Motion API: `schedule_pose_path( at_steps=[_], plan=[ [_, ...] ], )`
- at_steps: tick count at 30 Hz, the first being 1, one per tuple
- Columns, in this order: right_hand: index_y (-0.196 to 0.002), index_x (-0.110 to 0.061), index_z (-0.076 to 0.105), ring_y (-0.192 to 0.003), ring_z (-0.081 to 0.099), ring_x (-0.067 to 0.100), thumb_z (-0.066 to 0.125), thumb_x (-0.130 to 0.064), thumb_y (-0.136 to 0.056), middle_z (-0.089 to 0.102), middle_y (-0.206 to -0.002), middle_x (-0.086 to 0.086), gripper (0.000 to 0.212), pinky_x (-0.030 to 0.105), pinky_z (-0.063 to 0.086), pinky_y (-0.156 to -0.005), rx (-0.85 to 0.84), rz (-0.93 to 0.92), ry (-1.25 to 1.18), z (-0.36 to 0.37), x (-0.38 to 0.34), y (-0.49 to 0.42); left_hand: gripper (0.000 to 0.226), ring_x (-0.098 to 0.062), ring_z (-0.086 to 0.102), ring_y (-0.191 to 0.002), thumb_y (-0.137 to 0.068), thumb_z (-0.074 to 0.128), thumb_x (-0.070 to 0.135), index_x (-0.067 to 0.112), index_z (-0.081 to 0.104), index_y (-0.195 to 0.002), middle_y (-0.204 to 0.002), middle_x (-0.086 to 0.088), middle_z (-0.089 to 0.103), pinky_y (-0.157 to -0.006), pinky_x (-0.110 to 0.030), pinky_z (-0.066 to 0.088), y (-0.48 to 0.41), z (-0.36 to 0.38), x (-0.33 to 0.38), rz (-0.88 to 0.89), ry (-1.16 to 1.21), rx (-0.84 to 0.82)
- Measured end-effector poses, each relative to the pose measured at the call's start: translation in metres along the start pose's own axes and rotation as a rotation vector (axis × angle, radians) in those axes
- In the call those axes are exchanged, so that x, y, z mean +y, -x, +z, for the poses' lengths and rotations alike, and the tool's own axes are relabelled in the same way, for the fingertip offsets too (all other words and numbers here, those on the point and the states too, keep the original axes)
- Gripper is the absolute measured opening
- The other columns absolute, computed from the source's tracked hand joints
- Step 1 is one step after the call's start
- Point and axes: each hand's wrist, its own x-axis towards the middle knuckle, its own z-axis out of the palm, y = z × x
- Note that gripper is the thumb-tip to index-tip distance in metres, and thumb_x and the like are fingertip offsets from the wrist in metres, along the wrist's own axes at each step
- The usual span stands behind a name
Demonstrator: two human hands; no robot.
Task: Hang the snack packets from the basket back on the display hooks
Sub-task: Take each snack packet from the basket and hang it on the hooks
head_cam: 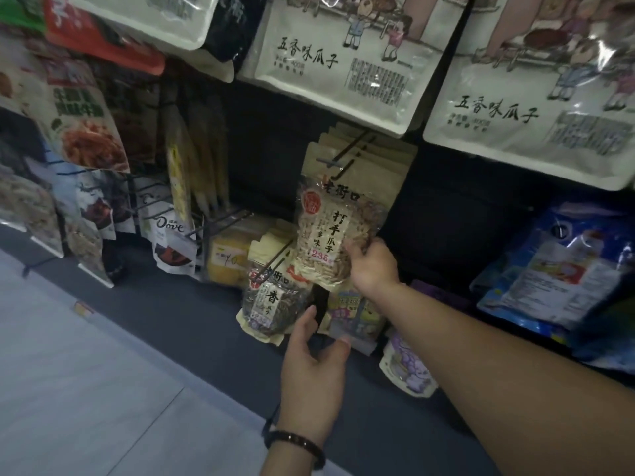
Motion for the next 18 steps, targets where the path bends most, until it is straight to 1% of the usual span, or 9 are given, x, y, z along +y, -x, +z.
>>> schedule_pose_path(
  at_steps=[3,4,7,8,10,12,14,16,18],
  plan=[
    [-0.137,-0.006,0.059,-0.116,0.067,0.034,0.055,-0.048,-0.109,0.070,-0.130,0.014,0.051,0.033,0.047,-0.086,-0.016,0.032,0.062,-0.014,0.002,0.008,0.055,0.000,0.063,-0.119,-0.096,0.072,0.023,0.041,0.054,-0.145,-0.140,0.017,0.058,-0.104,-0.047,0.057,0.001,0.002,-0.004,0.030,-0.150,0.028],
    [-0.136,-0.006,0.060,-0.113,0.066,0.032,0.055,-0.049,-0.109,0.070,-0.129,0.014,0.051,0.032,0.045,-0.084,-0.024,0.029,0.098,-0.021,0.003,0.014,0.050,-0.002,0.062,-0.119,-0.096,0.072,0.024,0.041,0.057,-0.141,-0.136,0.018,0.060,-0.102,-0.046,0.058,0.002,0.002,-0.004,0.042,-0.197,0.025],
    [-0.134,-0.009,0.062,-0.114,0.067,0.031,0.055,-0.046,-0.109,0.071,-0.128,0.012,0.045,0.031,0.046,-0.082,-0.139,-0.016,0.258,-0.057,0.005,0.038,0.032,0.001,0.064,-0.108,-0.098,0.070,0.021,0.039,0.063,-0.125,-0.126,0.016,0.067,-0.093,-0.031,0.057,0.016,0.007,-0.002,0.080,-0.331,-0.031],
    [-0.131,-0.010,0.064,-0.112,0.069,0.030,0.054,-0.045,-0.109,0.072,-0.123,0.010,0.042,0.032,0.048,-0.080,-0.200,-0.050,0.319,-0.073,0.005,0.050,0.028,0.002,0.064,-0.106,-0.098,0.069,0.021,0.038,0.064,-0.121,-0.123,0.015,0.068,-0.091,-0.027,0.055,0.024,0.008,-0.003,0.100,-0.391,-0.055],
    [-0.121,-0.015,0.067,-0.102,0.070,0.024,0.056,-0.044,-0.109,0.073,-0.111,0.004,0.033,0.032,0.052,-0.077,-0.319,-0.120,0.447,-0.106,0.006,0.081,0.023,0.001,0.064,-0.106,-0.097,0.070,0.022,0.035,0.065,-0.115,-0.118,0.014,0.070,-0.092,-0.028,0.054,0.047,0.012,-0.009,0.131,-0.504,-0.101],
    [-0.116,-0.019,0.070,-0.104,0.069,0.022,0.059,-0.043,-0.108,0.074,-0.112,0.003,0.028,0.035,0.055,-0.089,-0.387,-0.169,0.531,-0.141,0.012,0.117,0.019,-0.003,0.067,-0.104,-0.097,0.070,0.021,0.034,0.067,-0.110,-0.112,0.013,0.071,-0.091,-0.030,0.055,0.074,0.021,-0.013,0.133,-0.582,-0.173],
    [-0.115,-0.021,0.071,-0.105,0.068,0.021,0.060,-0.043,-0.106,0.075,-0.113,0.002,0.026,0.037,0.055,-0.094,-0.426,-0.181,0.575,-0.176,0.027,0.157,0.014,-0.010,0.068,-0.093,-0.097,0.069,0.021,0.032,0.067,-0.105,-0.106,0.009,0.073,-0.080,-0.026,0.053,0.106,0.035,-0.010,0.105,-0.623,-0.261],
    [-0.112,-0.021,0.072,-0.103,0.068,0.022,0.060,-0.039,-0.107,0.074,-0.110,0.003,0.023,0.036,0.054,-0.090,-0.452,-0.166,0.581,-0.208,0.053,0.198,0.009,-0.012,0.065,-0.081,-0.099,0.066,0.022,0.028,0.067,-0.105,-0.099,0.005,0.074,-0.069,-0.023,0.047,0.140,0.054,-0.005,0.115,-0.706,-0.366],
    [-0.113,-0.017,0.072,-0.101,0.066,0.022,0.058,-0.034,-0.108,0.072,-0.108,0.004,0.022,0.033,0.047,-0.081,-0.461,-0.127,0.590,-0.238,0.086,0.243,0.008,-0.014,0.065,-0.078,-0.099,0.063,0.022,0.022,0.068,-0.105,-0.094,0.002,0.074,-0.069,-0.030,0.047,0.179,0.072,-0.008,0.147,-0.802,-0.482]
  ],
)
